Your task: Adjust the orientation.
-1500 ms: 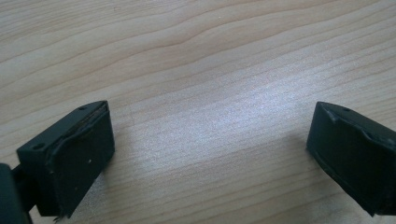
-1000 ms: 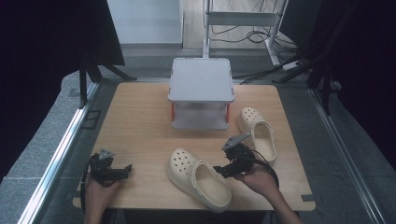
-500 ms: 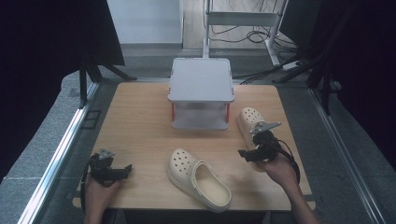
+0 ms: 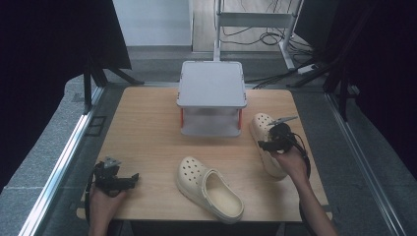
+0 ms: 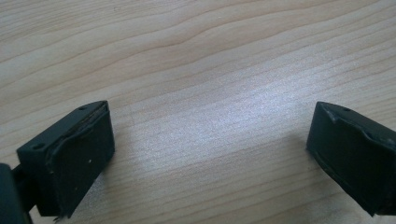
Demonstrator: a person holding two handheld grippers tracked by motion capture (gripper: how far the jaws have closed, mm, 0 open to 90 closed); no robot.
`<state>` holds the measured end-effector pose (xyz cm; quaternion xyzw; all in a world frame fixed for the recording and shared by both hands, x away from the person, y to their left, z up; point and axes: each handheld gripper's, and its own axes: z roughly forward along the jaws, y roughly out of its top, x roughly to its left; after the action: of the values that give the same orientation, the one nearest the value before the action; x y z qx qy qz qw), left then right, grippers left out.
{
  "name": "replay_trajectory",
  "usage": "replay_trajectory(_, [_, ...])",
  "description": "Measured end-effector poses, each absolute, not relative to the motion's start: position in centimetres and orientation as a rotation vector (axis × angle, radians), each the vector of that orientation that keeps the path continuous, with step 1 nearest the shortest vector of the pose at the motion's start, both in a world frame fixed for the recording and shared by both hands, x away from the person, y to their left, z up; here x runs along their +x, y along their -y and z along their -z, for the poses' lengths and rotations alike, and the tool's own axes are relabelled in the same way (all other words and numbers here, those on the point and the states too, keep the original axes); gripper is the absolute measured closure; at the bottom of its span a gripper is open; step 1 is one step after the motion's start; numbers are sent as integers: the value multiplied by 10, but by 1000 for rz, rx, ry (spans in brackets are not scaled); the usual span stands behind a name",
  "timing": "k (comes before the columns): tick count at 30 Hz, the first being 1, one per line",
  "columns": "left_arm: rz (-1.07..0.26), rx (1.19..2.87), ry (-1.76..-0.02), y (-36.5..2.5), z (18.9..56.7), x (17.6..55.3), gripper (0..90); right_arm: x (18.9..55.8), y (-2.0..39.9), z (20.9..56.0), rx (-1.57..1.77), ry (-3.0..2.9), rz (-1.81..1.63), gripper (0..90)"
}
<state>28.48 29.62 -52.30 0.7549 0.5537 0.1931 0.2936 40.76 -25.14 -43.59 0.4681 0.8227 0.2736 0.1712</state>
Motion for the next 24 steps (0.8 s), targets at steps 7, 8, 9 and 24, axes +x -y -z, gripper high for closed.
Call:
replay_trajectory(7, [-514,2010,-1474,-296,523,285,8,427,246,451,1350,-2335,-737,544])
replay_trajectory(8, [-514,2010,-1474,-296,523,285,8,428,246,452,1346,-2335,-735,606])
replay_trajectory(9, [-514,2010,-1475,-296,523,285,8,429,246,454,1355,-2340,-739,654])
replay_trajectory(24, [-514,2010,-1474,-296,523,285,8,397,257,433,1309,-2304,-762,753])
